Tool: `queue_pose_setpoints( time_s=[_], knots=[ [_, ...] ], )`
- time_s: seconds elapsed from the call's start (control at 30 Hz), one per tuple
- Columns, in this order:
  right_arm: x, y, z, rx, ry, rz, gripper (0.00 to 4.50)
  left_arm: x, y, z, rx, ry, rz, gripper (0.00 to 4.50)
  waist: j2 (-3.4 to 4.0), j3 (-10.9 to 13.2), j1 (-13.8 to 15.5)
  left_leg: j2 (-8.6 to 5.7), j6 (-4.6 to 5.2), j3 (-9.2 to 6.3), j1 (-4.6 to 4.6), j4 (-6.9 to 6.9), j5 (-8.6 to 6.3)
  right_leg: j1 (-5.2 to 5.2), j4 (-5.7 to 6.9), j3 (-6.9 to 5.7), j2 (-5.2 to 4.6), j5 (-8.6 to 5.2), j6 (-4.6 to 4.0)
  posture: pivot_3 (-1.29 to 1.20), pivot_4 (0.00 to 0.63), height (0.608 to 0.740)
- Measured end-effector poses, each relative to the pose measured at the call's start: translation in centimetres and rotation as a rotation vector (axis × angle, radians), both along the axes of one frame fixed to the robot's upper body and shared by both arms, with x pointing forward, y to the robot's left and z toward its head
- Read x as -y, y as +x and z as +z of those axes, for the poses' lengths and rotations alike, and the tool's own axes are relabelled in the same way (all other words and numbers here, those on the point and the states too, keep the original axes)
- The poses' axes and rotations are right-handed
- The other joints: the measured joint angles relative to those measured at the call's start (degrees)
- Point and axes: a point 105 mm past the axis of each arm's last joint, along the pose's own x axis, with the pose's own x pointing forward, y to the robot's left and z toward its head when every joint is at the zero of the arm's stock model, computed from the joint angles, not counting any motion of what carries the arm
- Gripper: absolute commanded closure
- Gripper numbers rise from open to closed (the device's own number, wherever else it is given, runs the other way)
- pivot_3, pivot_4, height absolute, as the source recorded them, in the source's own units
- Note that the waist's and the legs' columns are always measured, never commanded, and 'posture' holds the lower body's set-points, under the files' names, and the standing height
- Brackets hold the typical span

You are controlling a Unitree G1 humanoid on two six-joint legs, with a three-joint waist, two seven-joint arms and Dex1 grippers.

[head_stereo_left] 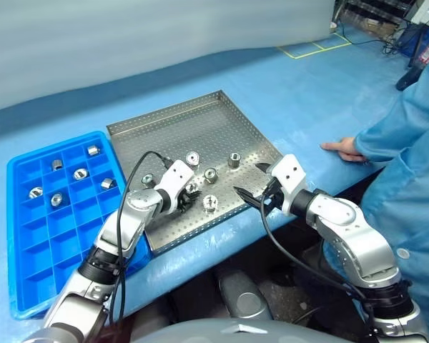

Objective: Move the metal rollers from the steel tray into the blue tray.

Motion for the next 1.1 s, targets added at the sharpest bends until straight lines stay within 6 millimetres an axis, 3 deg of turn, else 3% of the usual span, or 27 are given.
queue_pose_setpoints(
  time_s=[0.33,0.47,0.53,0.57,0.73,0.9,0.97,1.1],
  knots=[
    [-0.6,0.4,0.4,0.006,0.002,0.031,0.00,-0.6,-0.7,0.6,-0.025,-0.146,0.060,2.80,0.00,0.0,0.1,-0.16,0.00,0.01,0.01,-0.20,0.00,-0.09,0.00,0.08,0.00,0.19,0.31,-0.32,0.150,0.740],
    [-2.3,0.0,0.2,-0.037,0.046,0.149,0.00,-1.3,-1.0,6.5,0.066,-0.480,0.100,2.80,-0.07,0.1,1.1,0.07,0.00,-0.03,-0.25,-0.20,0.00,-0.29,-0.03,0.04,0.00,0.21,0.33,-0.26,0.150,0.740],
    [-4.0,-0.8,0.3,-0.049,0.065,0.257,0.00,-3.0,-1.6,9.4,0.162,-0.506,0.123,2.80,-0.05,0.1,1.7,0.03,0.00,-0.06,-0.15,-0.26,-0.01,-0.22,-0.04,0.02,0.02,0.19,0.31,-0.21,0.150,0.740],
    [-4.7,-1.2,0.4,-0.057,0.073,0.309,0.00,-4.0,-2.1,9.8,0.187,-0.483,0.152,2.80,-0.05,0.1,1.9,-0.02,0.00,-0.07,-0.12,-0.27,-0.01,-0.21,-0.05,0.01,0.04,0.18,0.30,-0.19,0.150,0.740],
    [-6.7,-1.8,0.8,-0.075,0.090,0.450,0.00,-7.9,-4.4,8.6,0.188,-0.308,0.310,2.80,-0.13,0.1,4.9,0.03,-0.01,-0.16,-0.13,-0.22,-0.01,-0.19,-0.04,-0.06,0.00,0.17,0.27,-0.09,0.150,0.740],
    [-7.6,-1.2,0.3,-0.084,0.083,0.479,0.00,-12.1,-5.7,9.7,0.295,-0.262,0.558,2.80,-0.19,0.1,10.1,0.07,-0.01,-0.21,-0.18,-0.20,-0.01,-0.21,-0.07,-0.16,-0.04,0.15,0.19,-0.02,0.150,0.740],
    [-7.8,-1.1,0.1,-0.095,0.084,0.483,0.00,-13.6,-6.1,9.1,0.292,-0.228,0.658,2.80,-0.19,0.1,12.1,0.04,-0.02,-0.24,-0.19,-0.21,-0.01,-0.22,-0.07,-0.22,-0.04,0.15,0.09,-0.01,0.150,0.740],
    [-8.1,-0.6,0.0,-0.091,0.069,0.475,0.00,-15.2,-6.6,7.8,0.278,-0.218,0.819,2.80,-0.22,0.1,15.8,0.00,-0.04,-0.25,-0.22,-0.17,-0.01,-0.21,-0.08,-0.29,-0.06,0.15,-0.30,0.00,0.150,0.740]
  ],
)
